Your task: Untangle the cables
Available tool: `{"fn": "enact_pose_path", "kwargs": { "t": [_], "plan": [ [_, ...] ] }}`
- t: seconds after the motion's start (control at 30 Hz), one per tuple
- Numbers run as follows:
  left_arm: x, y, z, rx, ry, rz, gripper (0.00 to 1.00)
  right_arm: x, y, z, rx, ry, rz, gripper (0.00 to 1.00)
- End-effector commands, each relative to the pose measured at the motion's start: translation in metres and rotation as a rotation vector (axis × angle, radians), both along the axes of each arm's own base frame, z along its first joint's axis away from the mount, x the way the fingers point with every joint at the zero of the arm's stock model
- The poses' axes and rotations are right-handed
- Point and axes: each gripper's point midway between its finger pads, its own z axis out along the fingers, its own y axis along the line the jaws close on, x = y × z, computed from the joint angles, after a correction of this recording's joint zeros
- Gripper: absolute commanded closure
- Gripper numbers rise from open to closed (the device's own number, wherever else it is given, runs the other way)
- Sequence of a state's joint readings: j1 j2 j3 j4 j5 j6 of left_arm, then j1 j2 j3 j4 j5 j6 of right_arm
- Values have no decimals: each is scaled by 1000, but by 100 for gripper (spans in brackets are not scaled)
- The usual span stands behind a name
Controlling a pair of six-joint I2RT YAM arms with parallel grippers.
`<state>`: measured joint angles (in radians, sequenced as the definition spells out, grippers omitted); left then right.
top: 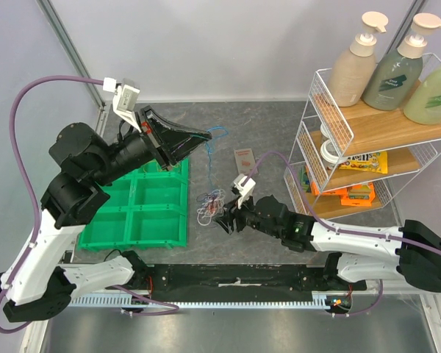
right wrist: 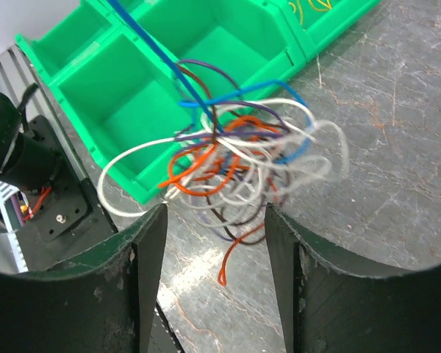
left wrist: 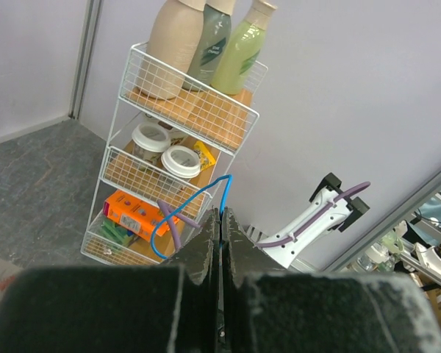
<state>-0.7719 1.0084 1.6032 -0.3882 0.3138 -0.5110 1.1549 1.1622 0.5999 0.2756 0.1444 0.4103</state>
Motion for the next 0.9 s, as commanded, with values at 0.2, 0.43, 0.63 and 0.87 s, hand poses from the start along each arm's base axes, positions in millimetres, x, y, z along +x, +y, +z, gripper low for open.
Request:
{"fn": "enact_pose_path", "kwargs": {
  "t": [0.2,0.43,0.63,0.87],
  "plan": [
    [-19,4,29,-85,-42,-61,98,6,13,40,168,-47,-42,28],
    [-22,4,33,-102,-38,-78,98,41,-12,28,88,-21,-310,43],
    [-21,2,33,-99,-36,-83,98,26,5,37,145,15,-204,29],
    [-20,-1,30,-102,-28,-90,98,21,8,48,191,-34,-150,43]
  ]
}}
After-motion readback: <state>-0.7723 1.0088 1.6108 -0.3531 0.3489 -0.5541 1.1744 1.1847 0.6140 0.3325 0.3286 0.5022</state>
